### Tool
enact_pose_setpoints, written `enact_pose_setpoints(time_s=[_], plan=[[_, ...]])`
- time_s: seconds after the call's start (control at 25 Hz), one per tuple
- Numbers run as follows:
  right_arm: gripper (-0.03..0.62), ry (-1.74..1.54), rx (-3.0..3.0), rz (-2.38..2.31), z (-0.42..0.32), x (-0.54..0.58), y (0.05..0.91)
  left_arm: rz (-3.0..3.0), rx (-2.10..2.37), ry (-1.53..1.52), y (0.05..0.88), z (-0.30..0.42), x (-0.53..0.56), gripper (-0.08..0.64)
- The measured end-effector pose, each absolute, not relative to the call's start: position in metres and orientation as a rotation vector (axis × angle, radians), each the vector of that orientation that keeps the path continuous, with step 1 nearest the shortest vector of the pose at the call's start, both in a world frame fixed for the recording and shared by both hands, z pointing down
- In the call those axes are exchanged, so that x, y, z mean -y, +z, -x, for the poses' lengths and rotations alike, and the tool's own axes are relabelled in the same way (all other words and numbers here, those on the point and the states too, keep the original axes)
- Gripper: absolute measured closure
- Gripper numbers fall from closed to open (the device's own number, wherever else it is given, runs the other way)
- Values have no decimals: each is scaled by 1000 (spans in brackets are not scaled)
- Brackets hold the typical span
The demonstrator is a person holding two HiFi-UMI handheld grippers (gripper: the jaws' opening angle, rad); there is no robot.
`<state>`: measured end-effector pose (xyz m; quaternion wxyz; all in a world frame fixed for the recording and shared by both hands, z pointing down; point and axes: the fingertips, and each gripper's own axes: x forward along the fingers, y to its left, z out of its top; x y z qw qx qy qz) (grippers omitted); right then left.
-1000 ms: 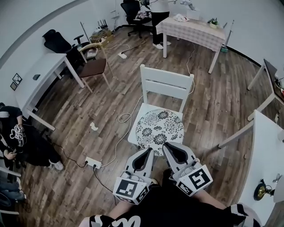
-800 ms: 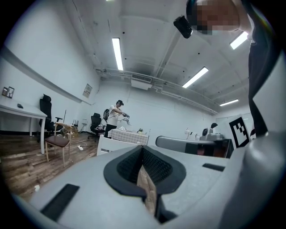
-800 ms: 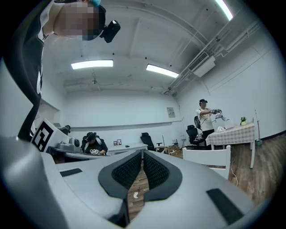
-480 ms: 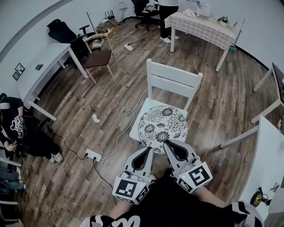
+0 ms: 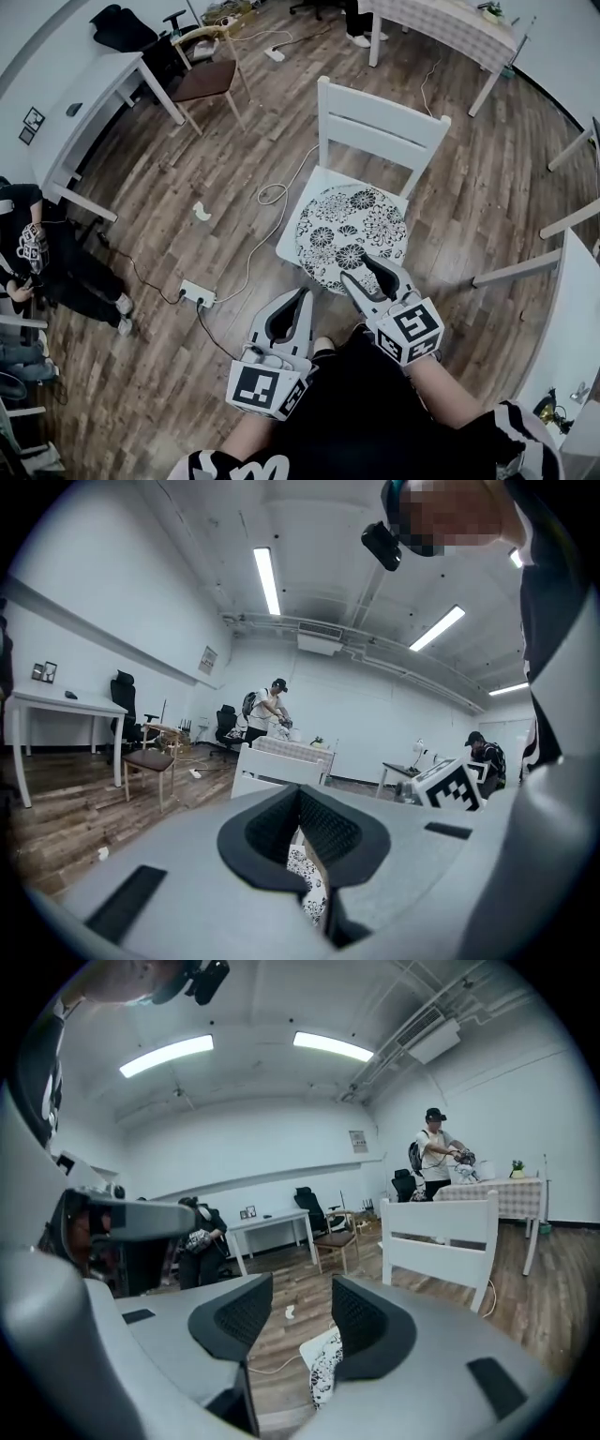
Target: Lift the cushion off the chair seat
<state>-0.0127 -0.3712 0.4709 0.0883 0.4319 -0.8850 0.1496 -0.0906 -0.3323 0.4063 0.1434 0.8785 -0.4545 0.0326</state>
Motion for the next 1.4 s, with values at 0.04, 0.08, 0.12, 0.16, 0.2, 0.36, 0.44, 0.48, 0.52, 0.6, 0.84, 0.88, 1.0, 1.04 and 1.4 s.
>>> enact_pose_setpoints(time_s=[0.04, 0.08, 0.12, 0.16, 0.2, 0.36, 0.44, 0.48, 0.52, 0.6, 0.84, 0.88, 1.0, 1.04, 1.4], plan=[[397, 458, 2608, -1277, 14, 374, 485, -2528, 1312, 99, 410, 93, 332, 558], [380, 469, 2582, -1280, 15, 377, 498, -2522, 1314, 103, 413, 96, 331, 558], [362, 480, 2558, -1294, 15, 381, 510, -2514, 1318, 105, 417, 98, 331, 558], [343, 494, 2535, -1312, 15, 385, 521, -2505, 1323, 107, 421, 101, 332, 558], [332, 511, 2514, -1328, 14, 387, 531, -2496, 1331, 110, 424, 105, 332, 558], [316, 572, 2440, -1323, 10, 394, 571, -2459, 1353, 127, 437, 115, 331, 558], [314, 595, 2409, -1310, 10, 398, 588, -2451, 1354, 139, 443, 118, 332, 558], [314, 604, 2394, -1306, 10, 400, 596, -2452, 1353, 145, 445, 118, 333, 558], [314, 612, 2380, -1302, 10, 401, 603, -2454, 1351, 148, 446, 119, 333, 558], [313, 625, 2350, -1294, 11, 404, 619, -2459, 1351, 148, 447, 121, 335, 558], [314, 724, 2224, -1261, 8, 412, 686, -2455, 1353, 135, 450, 124, 340, 558], [313, 734, 2195, -1256, 7, 413, 699, -2452, 1349, 134, 452, 124, 341, 558], [313, 711, 2133, -1240, 4, 414, 732, -2449, 1333, 129, 457, 123, 341, 558], [313, 702, 2116, -1231, 3, 414, 742, -2448, 1328, 127, 459, 122, 342, 558], [313, 734, 1975, -1169, -6, 424, 805, -2422, 1319, 143, 474, 124, 346, 558]])
